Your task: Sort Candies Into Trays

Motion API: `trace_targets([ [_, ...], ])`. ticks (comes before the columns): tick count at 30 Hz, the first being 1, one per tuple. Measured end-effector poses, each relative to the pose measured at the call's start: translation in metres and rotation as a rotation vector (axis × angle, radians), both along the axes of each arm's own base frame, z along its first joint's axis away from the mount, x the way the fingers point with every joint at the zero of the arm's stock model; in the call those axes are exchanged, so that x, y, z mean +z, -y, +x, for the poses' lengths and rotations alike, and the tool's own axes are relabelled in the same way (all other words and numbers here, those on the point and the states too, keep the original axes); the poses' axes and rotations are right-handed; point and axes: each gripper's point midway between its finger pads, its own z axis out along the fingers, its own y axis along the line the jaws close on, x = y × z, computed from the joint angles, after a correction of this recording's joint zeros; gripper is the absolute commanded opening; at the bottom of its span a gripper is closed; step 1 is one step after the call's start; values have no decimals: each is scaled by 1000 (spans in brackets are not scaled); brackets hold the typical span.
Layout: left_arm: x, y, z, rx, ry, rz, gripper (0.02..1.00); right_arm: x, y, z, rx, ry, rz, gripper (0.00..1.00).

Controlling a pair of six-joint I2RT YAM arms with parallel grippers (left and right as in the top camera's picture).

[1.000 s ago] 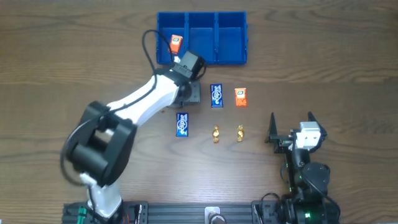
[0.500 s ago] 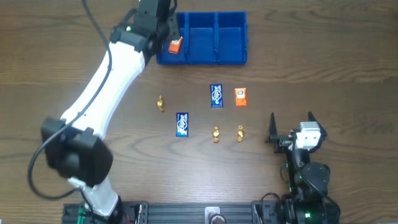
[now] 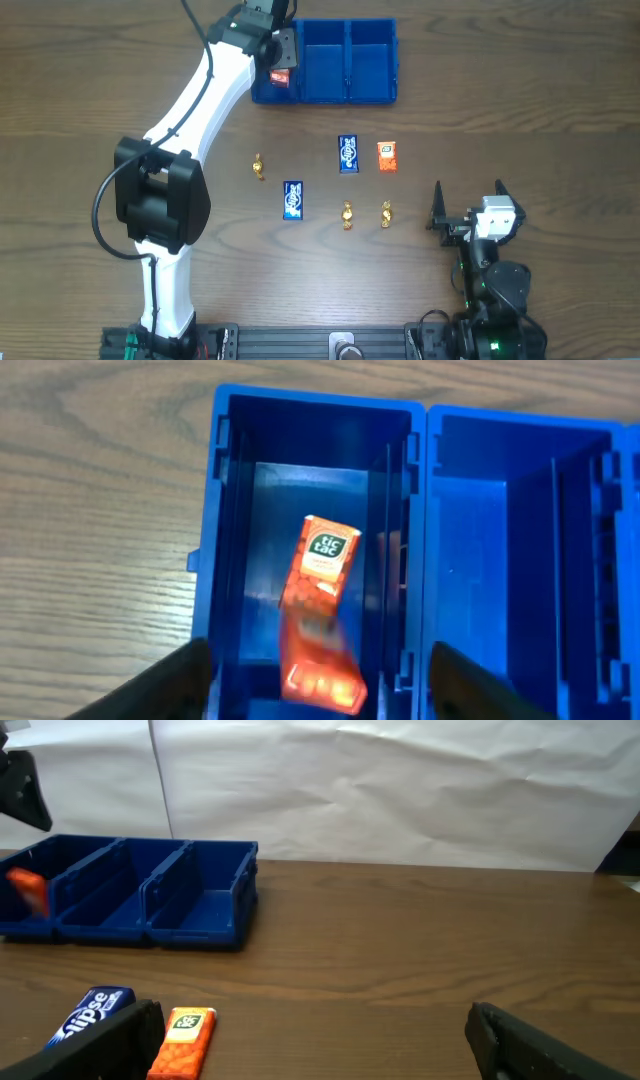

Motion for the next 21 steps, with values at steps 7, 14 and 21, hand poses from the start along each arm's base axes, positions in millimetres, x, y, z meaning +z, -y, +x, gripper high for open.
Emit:
trace_targets([
  [7,30,36,-17,-57,0,7,724,0,0,0,0,0,0,998],
  [14,49,176,-102,-250,-7,-51,720,0,0,0,0,0,0,998],
  [21,-33,224,-152,-249,-196,-26,711,0,0,0,0,0,0,998],
])
